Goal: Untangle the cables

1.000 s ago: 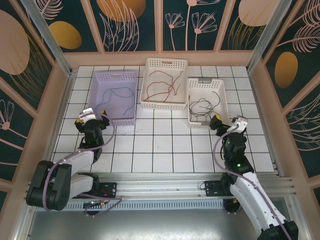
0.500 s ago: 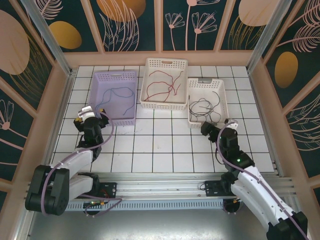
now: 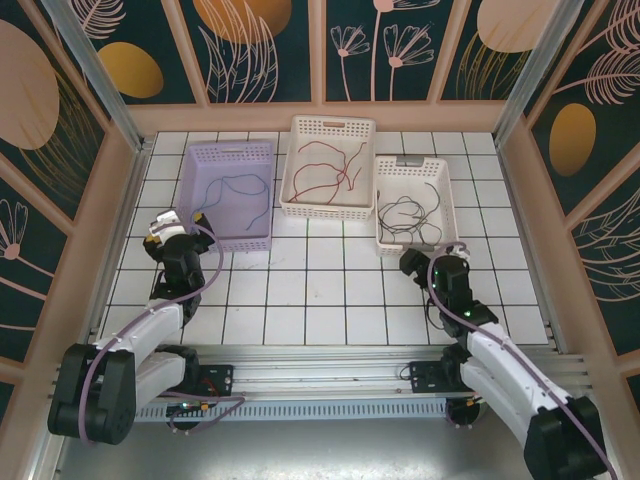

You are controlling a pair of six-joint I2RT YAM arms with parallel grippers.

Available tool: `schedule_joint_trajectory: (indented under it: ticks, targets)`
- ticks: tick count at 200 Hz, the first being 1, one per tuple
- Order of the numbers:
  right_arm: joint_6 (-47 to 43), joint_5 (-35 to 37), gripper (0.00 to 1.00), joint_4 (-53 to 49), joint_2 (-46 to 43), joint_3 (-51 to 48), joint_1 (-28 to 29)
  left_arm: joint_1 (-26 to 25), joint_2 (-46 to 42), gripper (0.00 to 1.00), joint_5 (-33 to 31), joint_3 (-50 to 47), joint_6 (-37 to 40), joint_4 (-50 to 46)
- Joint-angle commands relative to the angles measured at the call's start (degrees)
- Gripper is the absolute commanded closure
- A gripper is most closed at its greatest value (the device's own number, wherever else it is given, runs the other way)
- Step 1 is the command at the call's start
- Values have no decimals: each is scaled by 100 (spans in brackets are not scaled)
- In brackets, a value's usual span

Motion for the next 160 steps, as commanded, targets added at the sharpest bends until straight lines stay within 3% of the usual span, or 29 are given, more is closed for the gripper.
schedule_joint_trajectory:
  ticks: [1, 160]
  targets:
    - [-43, -472, 1, 827, 341, 1, -216, 34, -46, 1, -88, 140, -96, -5]
    - [-105, -1061, 1, 2596, 2833, 1013, -807, 40, 38, 1, 28, 210, -239, 24]
